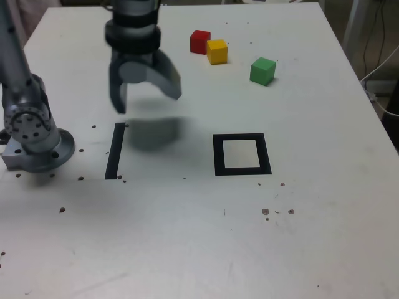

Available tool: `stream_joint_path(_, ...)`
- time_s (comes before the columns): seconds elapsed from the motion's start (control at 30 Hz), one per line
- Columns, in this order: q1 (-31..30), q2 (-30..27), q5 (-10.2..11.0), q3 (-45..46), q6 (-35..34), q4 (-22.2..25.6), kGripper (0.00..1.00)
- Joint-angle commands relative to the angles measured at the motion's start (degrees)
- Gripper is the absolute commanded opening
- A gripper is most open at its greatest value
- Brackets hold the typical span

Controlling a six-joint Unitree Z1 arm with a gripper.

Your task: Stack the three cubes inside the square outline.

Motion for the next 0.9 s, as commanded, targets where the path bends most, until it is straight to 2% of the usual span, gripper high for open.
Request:
stream_joint_path(0.0,2.1,1.5,0.6,-2.3,1.4,0.7,0.99)
stream_joint_path(0.3,10.6,7.5,2.9,-14.1,6.9,4.2,0.99)
stream_joint_path(0.5,15.3,11.1,3.5,-19.9,10.4,5.6,0.99)
stream_joint_path(0.87,23.4,17.1,5.5,-29.5,20.7,7.6,0.98)
